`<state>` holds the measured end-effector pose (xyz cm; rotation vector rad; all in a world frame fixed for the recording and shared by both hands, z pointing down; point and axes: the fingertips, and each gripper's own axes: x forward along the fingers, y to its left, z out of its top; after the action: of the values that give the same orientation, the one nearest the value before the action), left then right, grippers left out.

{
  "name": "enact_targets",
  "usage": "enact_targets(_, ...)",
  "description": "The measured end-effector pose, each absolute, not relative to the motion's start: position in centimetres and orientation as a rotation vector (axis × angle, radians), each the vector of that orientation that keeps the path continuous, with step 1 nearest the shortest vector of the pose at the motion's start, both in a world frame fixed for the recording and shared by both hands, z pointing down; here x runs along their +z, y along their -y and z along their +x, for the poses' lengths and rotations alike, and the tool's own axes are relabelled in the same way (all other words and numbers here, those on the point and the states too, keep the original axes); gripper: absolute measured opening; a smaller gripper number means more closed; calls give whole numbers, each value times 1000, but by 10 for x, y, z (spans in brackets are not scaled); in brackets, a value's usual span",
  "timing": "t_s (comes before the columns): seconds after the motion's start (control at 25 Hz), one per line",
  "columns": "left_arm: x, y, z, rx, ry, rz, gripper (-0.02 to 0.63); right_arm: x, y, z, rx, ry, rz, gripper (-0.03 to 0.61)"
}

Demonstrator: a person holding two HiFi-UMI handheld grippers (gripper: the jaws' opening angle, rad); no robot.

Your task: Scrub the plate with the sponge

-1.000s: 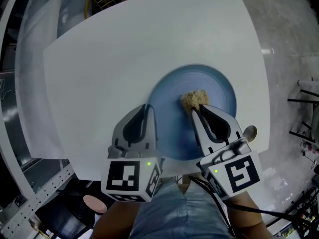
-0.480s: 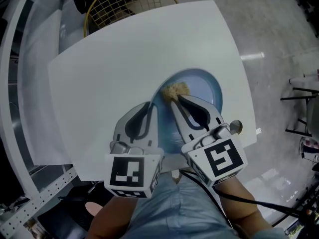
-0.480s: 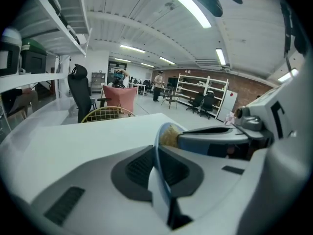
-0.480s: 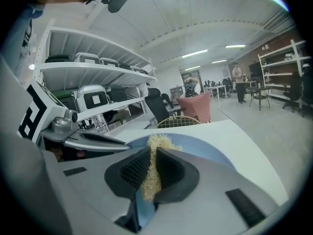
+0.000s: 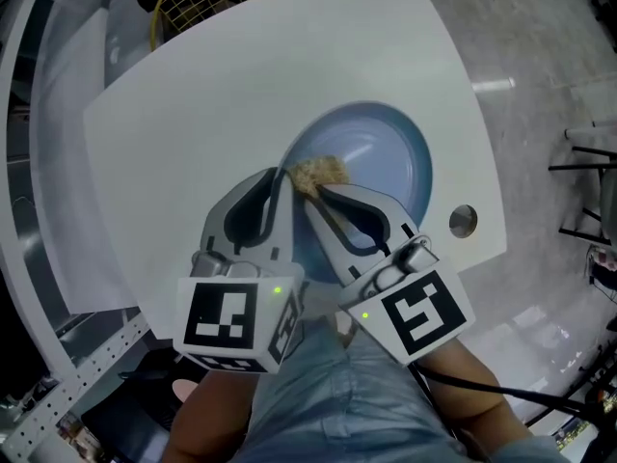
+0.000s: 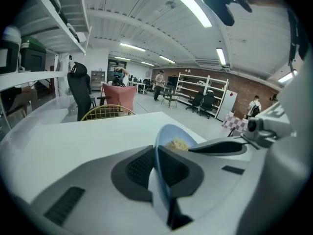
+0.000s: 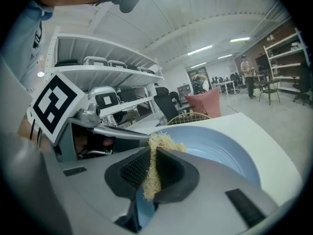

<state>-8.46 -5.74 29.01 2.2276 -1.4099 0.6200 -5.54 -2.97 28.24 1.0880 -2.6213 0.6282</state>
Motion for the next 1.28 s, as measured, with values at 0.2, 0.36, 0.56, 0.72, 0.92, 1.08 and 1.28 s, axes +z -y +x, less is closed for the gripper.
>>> enact_targets(0.2,293,55,-89,627,1426,2210,25,289,12,-61,666,2640,1042,41)
enact_targets(0.36,295,51,-94,637,1442,2194,25,292,-5,-69,703,2660,979,41)
enact_targets(0.56,294,48,-98,643,1455,2193,25,296,-23,-77,728,2667,894,41)
enact_targets(0.72,292,48,-98,646,1465,2194,25,299,-37,-83,729,2670,825,41)
enact_targets(0.92,293,48,-101,658,1474,2190,25,308,-47,-81,765,2639,784,41)
enact_targets(1.08,292,48,-100,666,1476,2194,25,319,-55,-73,778,2601,779,41)
enact_targets(1.28,292,46,-99,677,1477,2194,25,328,-61,-60,798,2555,782,41)
